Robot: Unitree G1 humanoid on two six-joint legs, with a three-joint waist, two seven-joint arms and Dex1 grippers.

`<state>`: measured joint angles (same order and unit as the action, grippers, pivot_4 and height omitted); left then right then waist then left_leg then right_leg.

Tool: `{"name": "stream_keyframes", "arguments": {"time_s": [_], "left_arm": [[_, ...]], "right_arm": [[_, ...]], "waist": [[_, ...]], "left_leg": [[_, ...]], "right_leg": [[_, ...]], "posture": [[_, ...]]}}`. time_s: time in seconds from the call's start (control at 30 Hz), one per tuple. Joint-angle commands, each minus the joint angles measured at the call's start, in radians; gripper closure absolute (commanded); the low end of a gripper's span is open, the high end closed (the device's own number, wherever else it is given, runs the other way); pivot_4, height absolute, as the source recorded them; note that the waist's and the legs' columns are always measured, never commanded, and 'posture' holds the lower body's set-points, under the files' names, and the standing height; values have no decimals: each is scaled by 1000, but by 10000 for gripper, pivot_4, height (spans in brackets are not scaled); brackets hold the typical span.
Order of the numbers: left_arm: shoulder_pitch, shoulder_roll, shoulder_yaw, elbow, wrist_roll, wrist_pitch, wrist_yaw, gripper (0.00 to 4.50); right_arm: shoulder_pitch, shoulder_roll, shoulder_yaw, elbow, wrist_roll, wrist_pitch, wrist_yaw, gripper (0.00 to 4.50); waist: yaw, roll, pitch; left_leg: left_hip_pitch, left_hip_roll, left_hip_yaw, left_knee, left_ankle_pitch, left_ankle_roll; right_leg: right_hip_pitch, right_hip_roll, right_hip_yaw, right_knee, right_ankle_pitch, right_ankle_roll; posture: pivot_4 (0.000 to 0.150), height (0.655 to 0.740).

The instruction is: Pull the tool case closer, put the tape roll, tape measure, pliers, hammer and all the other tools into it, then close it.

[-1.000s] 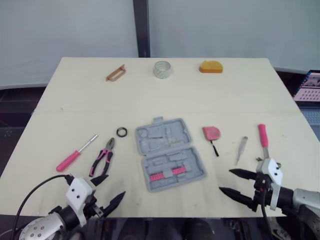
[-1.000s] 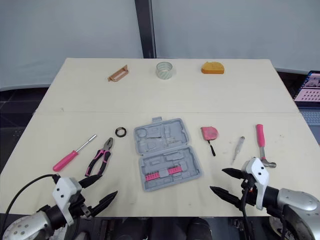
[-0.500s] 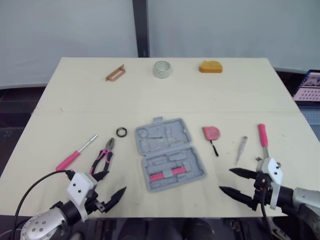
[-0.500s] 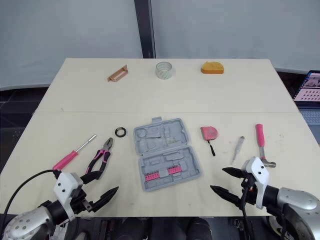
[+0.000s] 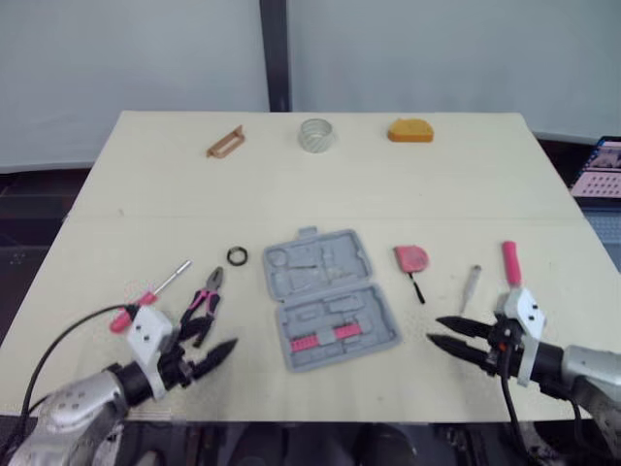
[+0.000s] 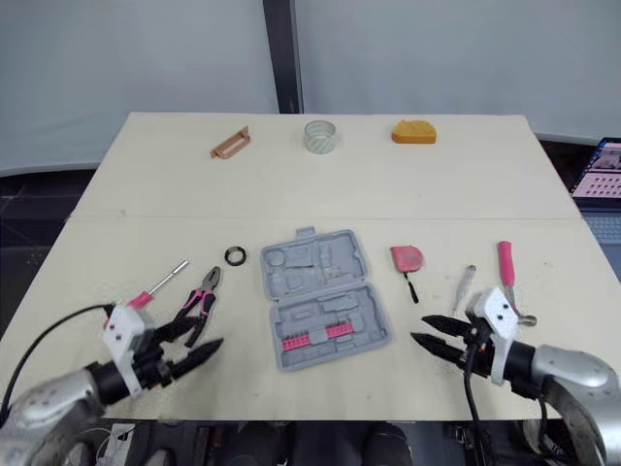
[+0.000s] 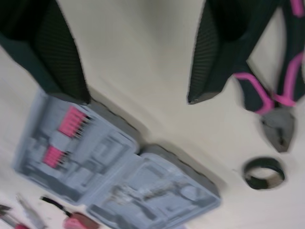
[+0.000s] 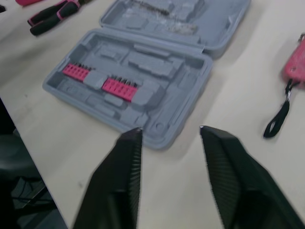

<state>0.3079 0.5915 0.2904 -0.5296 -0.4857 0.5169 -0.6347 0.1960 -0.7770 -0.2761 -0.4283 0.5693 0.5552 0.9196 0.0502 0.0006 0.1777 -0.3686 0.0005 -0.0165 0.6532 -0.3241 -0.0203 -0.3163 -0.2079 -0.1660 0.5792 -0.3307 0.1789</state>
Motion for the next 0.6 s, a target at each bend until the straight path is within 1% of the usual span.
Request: {"name": "stream_keyframes", "arguments": {"time_s": [0.03,0.07,0.13,0.23,0.37,0.6], "left_arm": [[-65,6,-42,43,15,22,14,29416],[-99,4,-63,63,25,26,19,33974],[-157,-1,-103,102,42,26,18,44484],[-214,2,-148,149,64,40,19,44484],[-290,16,-207,221,75,49,-26,44484],[-400,29,-296,333,116,57,-72,44484]], "right_arm": [[-62,5,42,7,-22,24,-47,43605],[-96,9,66,22,-36,31,-63,45000],[-163,19,113,58,-62,48,-89,45000],[-245,24,170,103,-87,95,-114,45000],[-385,55,261,200,-138,137,-141,45000],[-521,115,358,352,-215,157,-156,45000]], "waist": [[-2,0,0],[-3,0,0],[-7,0,0],[-12,0,0],[-24,0,0],[-27,0,0]], "left_leg": [[-1,0,1,0,0,0],[-1,0,3,-1,0,0],[-2,0,4,-1,0,0],[-2,0,5,0,1,-1],[-2,0,5,0,1,-1],[-2,1,6,-1,1,-1]], "right_leg": [[-1,0,1,0,0,0],[-3,0,3,1,0,0],[-6,0,5,3,0,0],[-7,0,6,4,0,0],[-7,0,6,5,0,0],[-9,1,6,5,0,0]], "posture": [[1500,7400],[1500,7400],[1500,7400],[1500,7400],[1500,7400],[1500,7400]]}}
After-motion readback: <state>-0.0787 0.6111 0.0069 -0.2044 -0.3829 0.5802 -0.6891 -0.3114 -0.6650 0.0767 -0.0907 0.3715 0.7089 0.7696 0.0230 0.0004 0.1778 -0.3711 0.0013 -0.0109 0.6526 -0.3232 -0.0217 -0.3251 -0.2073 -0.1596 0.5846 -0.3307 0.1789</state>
